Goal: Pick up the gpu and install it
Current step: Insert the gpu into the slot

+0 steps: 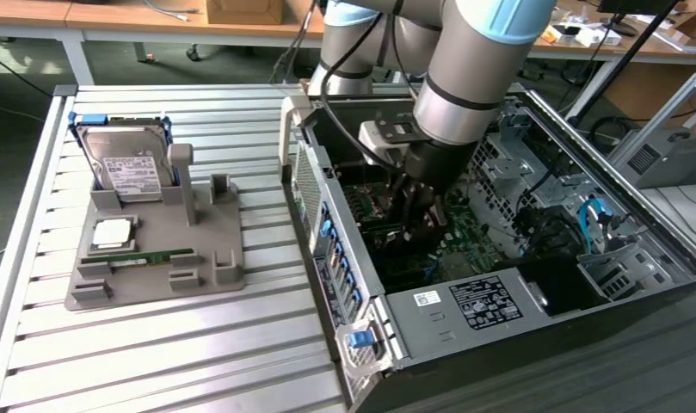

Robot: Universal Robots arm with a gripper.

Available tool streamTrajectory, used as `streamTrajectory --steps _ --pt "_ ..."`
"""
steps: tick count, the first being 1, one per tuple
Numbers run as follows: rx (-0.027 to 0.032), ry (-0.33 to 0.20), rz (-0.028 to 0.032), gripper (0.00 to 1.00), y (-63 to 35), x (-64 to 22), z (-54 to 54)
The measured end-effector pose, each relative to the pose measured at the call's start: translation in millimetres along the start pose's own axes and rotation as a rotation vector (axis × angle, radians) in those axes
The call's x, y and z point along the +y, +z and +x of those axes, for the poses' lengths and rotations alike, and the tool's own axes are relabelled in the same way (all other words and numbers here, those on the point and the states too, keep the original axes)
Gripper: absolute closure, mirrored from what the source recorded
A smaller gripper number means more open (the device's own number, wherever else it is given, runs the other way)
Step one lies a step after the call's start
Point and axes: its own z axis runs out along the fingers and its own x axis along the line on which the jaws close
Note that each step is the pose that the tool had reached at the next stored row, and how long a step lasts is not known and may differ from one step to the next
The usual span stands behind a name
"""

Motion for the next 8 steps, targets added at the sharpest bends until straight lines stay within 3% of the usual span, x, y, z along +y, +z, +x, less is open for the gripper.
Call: streamTrajectory --steps 3,8 --pt "0.0 0.0 0.0 0.55 -10.8 0.3 -3.8" --pt "0.0 -0.002 -0.0019 0.8 -12.6 -3.7 -6.9"
